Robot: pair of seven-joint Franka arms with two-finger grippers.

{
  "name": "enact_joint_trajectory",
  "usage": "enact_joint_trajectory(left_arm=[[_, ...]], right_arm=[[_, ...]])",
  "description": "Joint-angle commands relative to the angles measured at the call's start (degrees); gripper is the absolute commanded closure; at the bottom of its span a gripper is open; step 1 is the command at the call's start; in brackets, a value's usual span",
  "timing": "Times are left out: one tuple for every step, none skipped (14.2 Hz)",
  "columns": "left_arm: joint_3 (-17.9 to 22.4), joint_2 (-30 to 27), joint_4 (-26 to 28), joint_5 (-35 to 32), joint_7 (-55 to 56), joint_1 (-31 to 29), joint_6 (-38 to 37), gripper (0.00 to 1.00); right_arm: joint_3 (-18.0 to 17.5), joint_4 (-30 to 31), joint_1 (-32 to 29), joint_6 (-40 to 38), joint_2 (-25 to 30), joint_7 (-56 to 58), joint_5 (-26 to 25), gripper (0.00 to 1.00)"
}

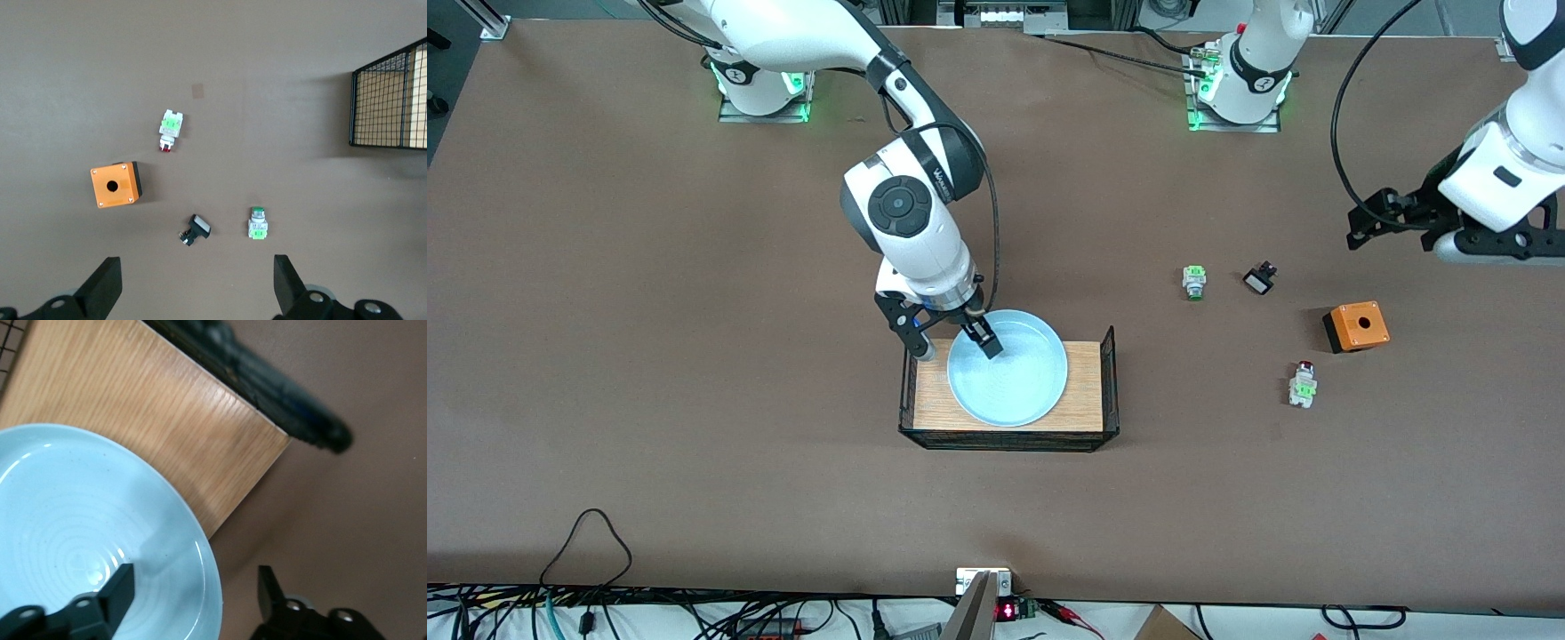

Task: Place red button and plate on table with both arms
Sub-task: 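Grip the blue plate rim with the right gripper while the left gripper withdraws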

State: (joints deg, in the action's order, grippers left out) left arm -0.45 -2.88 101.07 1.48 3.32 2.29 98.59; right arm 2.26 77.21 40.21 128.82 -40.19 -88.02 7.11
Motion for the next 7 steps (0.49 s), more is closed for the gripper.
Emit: enact_joint_trajectory(left_arm=[[1.1,-1.0,1.4,-0.2,-0.1,-1.2,-0.6,0.00],[1.2,-0.8,1.3,-0.3,0.0,-1.3,-0.9,0.00],[1.2,-0.8,1.3,-0.3,0.0,-1.3,-1.0,0.00],[1.2,-0.8,1.2,-0.4,0.0,-1.3,-1.6,0.00],[1.1,-0.7,1.2,-0.6,0.0,-1.2,-1.5,0.00],[0.8,-0.5,0.8,-2.2,0.0,-1.2,-1.4,0.00],[0.6,-0.4,0.3,-3.1,0.0,-1.2,-1.6,0.00]], right_arm=[[0.5,-1.5,0.6,0.2,-0.9,-1.5,-1.1,0.47],[0.6,-1.5,0.6,0.2,-0.9,-1.5,-1.0,0.58],[0.6,-1.6,0.5,0.2,-0.9,-1.5,-0.9,0.63],[0.6,-1.5,0.5,0.2,-0.9,-1.5,-0.8,0.69],[0.6,-1.6,0.5,0.2,-0.9,-1.4,-0.8,0.73],[0.6,-1.6,0.5,0.2,-0.9,-0.1,-1.0,0.81],[0.6,-1.6,0.5,0.2,-0.9,0.2,-1.1,0.90]])
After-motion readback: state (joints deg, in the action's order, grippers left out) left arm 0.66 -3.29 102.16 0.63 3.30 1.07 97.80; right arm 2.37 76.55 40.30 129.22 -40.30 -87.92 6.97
